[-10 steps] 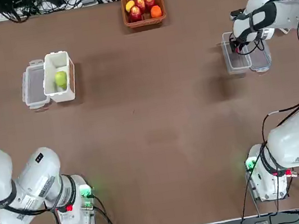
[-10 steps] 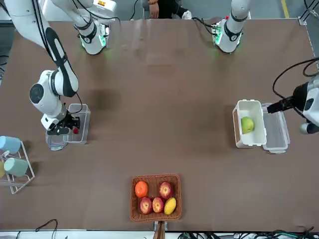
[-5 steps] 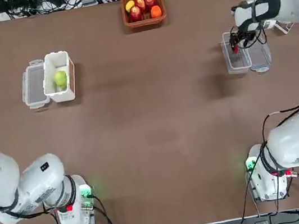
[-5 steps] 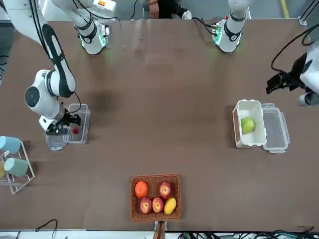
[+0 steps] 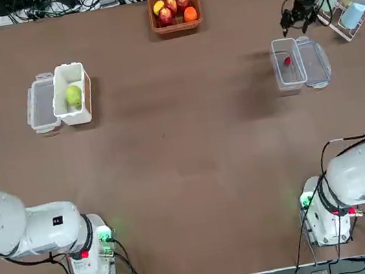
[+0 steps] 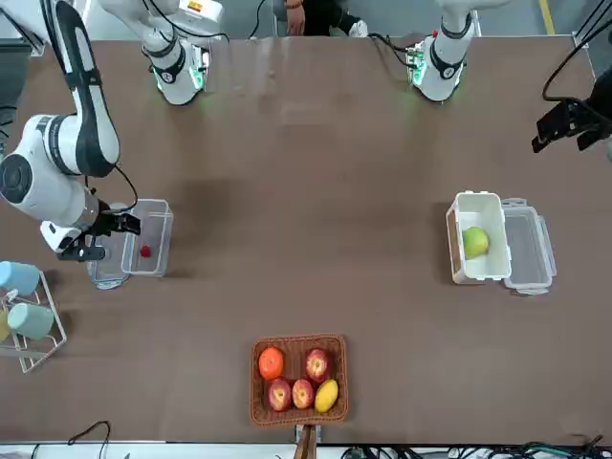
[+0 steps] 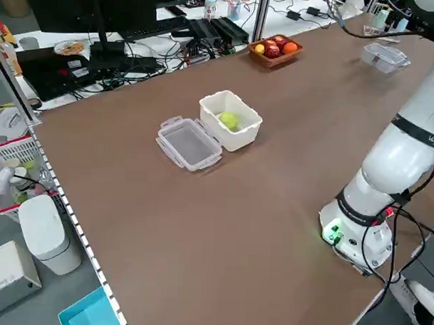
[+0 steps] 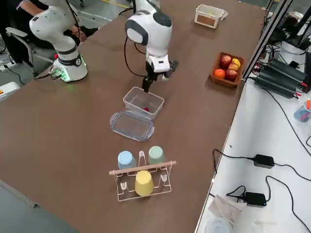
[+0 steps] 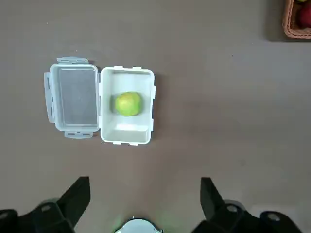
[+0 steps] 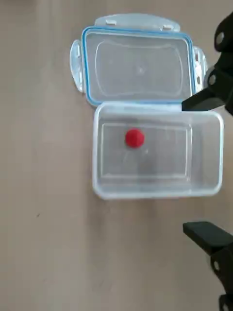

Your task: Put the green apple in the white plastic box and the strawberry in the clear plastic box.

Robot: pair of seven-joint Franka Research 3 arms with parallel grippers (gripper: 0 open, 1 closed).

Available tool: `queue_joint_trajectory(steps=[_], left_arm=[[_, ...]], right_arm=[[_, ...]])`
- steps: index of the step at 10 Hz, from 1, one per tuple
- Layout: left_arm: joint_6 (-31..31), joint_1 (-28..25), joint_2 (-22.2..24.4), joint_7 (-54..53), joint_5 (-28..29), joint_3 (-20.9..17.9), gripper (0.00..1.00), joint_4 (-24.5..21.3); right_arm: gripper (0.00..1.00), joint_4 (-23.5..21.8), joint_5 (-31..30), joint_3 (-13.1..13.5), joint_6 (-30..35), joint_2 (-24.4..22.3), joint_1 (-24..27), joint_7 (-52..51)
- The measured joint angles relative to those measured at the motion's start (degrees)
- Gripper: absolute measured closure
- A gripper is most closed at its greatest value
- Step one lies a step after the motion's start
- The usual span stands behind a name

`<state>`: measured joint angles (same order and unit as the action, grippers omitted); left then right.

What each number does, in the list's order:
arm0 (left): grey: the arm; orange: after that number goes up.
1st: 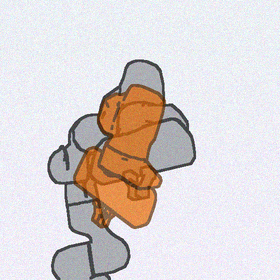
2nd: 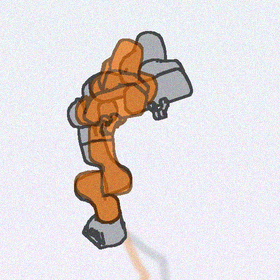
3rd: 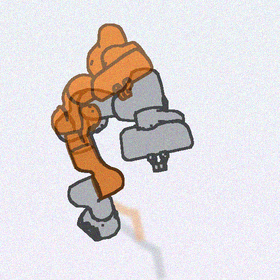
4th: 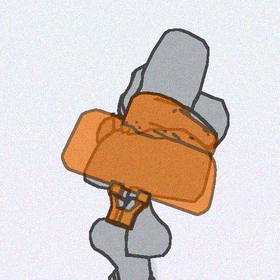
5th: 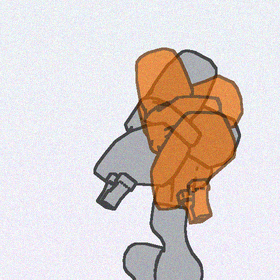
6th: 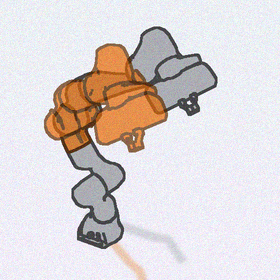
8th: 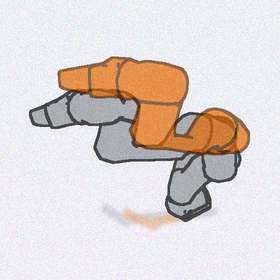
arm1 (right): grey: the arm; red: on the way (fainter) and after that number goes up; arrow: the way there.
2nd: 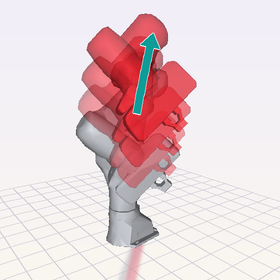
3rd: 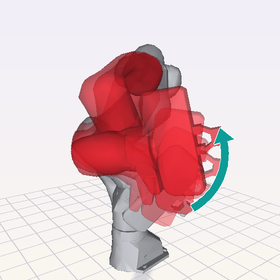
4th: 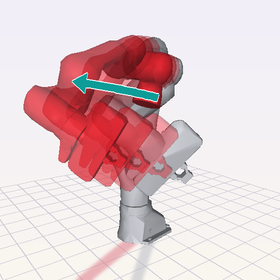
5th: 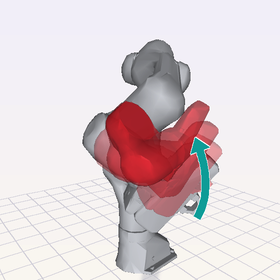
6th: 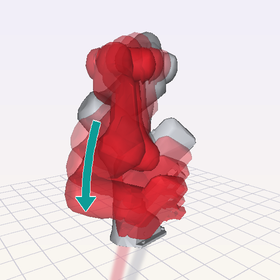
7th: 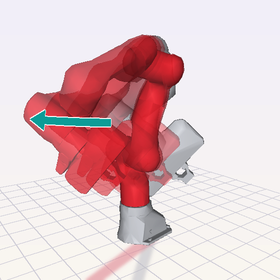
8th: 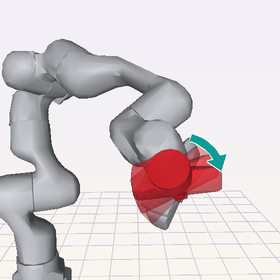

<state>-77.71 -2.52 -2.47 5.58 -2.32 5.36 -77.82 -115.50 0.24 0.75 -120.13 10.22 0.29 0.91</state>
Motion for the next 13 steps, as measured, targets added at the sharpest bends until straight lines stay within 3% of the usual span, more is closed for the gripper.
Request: queue_joint_trajectory(steps=[2, 6, 9, 13], left_arm=[[0.1, 0.9, 0.1, 0.0, 0.0, 0.0, 0.0, -0.6], [-0.9, 1.5, -0.1, 0.0, 0.0, -0.5, 0.0, -2.3], [-2.2, 1.5, -0.5, 0.0, 0.0, -0.5, 0.0, -2.8], [-4.3, 1.5, -0.4, 0.0, 0.0, -0.5, 0.0, -2.8]], right_arm=[[0.0, 5.4, 0.0, -0.3, 5.5, 0.0, -4.2, 7.5], [0.0, 16.4, -0.1, 0.2, 18.9, -3.4, -4.5, 6.9], [0.0, 18.4, -0.1, 1.4, 25.2, -9.0, -3.6, 5.0], [0.0, 19.2, -0.1, 1.3, 25.9, -9.2, -3.5, 5.0]])
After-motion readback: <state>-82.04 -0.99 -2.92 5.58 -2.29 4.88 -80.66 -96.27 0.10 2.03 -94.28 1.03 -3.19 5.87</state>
